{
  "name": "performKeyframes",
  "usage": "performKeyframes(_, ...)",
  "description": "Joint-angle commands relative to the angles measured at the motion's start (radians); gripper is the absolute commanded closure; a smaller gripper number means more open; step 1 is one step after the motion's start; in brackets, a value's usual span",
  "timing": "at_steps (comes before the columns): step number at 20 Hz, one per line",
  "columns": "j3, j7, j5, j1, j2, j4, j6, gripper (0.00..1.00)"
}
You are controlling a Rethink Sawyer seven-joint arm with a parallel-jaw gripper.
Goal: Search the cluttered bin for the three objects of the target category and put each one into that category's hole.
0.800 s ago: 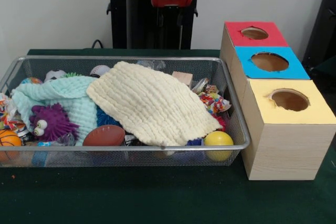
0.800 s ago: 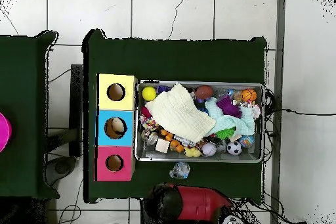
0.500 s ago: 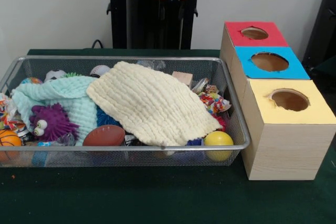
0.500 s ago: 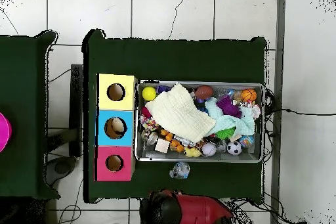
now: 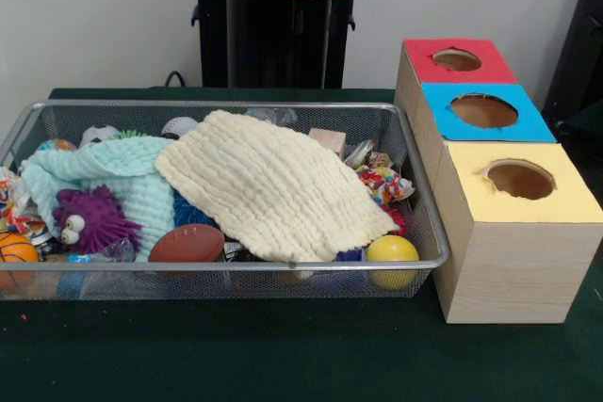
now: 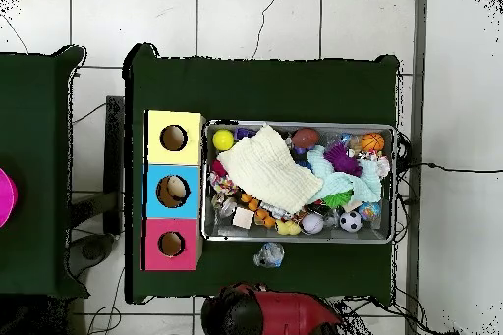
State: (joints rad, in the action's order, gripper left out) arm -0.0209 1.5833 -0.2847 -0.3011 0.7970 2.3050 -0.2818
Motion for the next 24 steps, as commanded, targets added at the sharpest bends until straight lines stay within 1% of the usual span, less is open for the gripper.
performKeyframes(1,0.08,0.124,0.075,-0.001,-0.111,-0.217,-0.08,0.0)
performKeyframes(5,0.08,0.12,0.081,-0.002,-0.171,-0.267,-0.055,0.0)
performKeyframes(8,0.074,0.117,0.085,0.005,-0.207,-0.304,-0.065,0.0)
performKeyframes(11,0.074,0.121,0.087,0.001,-0.232,-0.314,-0.051,0.0)
performKeyframes(13,0.078,0.123,0.093,-0.003,-0.251,-0.336,-0.052,0.0)
performKeyframes(17,0.075,0.116,0.111,0.012,-0.275,-0.41,-0.114,0.0)
performKeyframes(20,0.066,0.114,0.126,0.033,-0.289,-0.465,-0.189,0.0)
performKeyframes(24,0.07,0.113,0.14,0.04,-0.306,-0.508,-0.231,0.0)
